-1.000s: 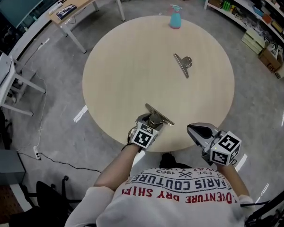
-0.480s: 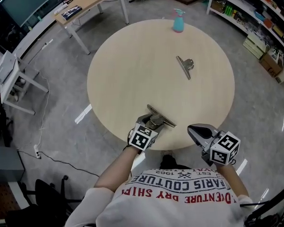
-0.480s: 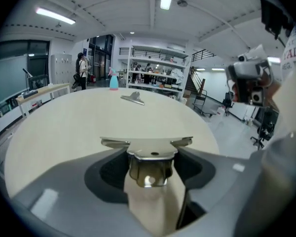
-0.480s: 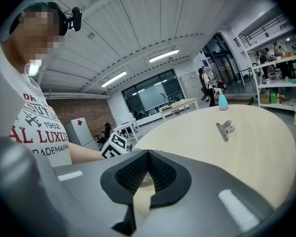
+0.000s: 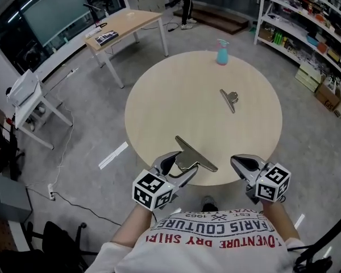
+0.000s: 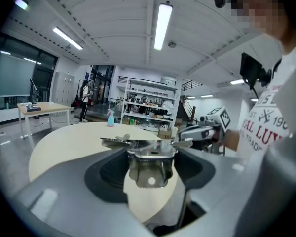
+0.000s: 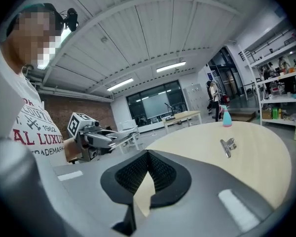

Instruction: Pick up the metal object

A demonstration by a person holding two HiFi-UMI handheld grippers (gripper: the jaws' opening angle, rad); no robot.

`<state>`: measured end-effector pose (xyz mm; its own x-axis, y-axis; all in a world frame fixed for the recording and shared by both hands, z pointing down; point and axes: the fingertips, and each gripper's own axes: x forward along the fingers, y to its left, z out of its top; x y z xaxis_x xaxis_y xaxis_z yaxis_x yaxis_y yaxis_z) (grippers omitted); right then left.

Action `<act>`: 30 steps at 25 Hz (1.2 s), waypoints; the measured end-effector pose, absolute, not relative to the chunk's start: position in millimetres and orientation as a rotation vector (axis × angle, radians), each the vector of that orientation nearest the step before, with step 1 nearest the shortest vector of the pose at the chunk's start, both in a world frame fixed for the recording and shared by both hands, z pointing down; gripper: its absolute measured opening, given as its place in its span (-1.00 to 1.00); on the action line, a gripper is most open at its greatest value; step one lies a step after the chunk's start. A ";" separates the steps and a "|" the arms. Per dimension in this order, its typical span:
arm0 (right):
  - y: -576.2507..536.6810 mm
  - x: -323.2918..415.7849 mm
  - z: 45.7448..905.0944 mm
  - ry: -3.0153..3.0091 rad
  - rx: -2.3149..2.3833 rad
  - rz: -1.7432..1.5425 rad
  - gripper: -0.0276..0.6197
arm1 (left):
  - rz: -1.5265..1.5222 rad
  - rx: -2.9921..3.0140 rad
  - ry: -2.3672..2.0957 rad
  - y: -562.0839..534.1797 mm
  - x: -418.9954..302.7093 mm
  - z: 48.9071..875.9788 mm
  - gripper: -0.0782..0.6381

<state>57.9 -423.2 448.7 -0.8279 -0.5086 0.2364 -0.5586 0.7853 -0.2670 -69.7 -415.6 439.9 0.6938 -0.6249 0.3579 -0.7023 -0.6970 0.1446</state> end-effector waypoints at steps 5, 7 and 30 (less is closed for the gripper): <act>-387.7 46.3 431.0 -2.849 0.848 0.420 -0.91 | 0.414 2.667 -1.071 -380.2 -78.0 427.0 0.01; -368.7 43.2 426.7 -2.848 0.866 0.400 -0.91 | 0.389 2.671 -1.057 -361.7 -81.5 422.5 0.01; -73.6 34.5 419.9 -2.837 0.903 0.290 -0.91 | 0.360 2.790 -1.025 -78.5 -89.9 405.5 0.01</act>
<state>34.5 -73.6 419.9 -0.8076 -0.5546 0.2003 -0.5837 0.8002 -0.1377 -89.9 -78.5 405.5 0.7382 -0.6168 0.2731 -0.6522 -0.7560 0.0552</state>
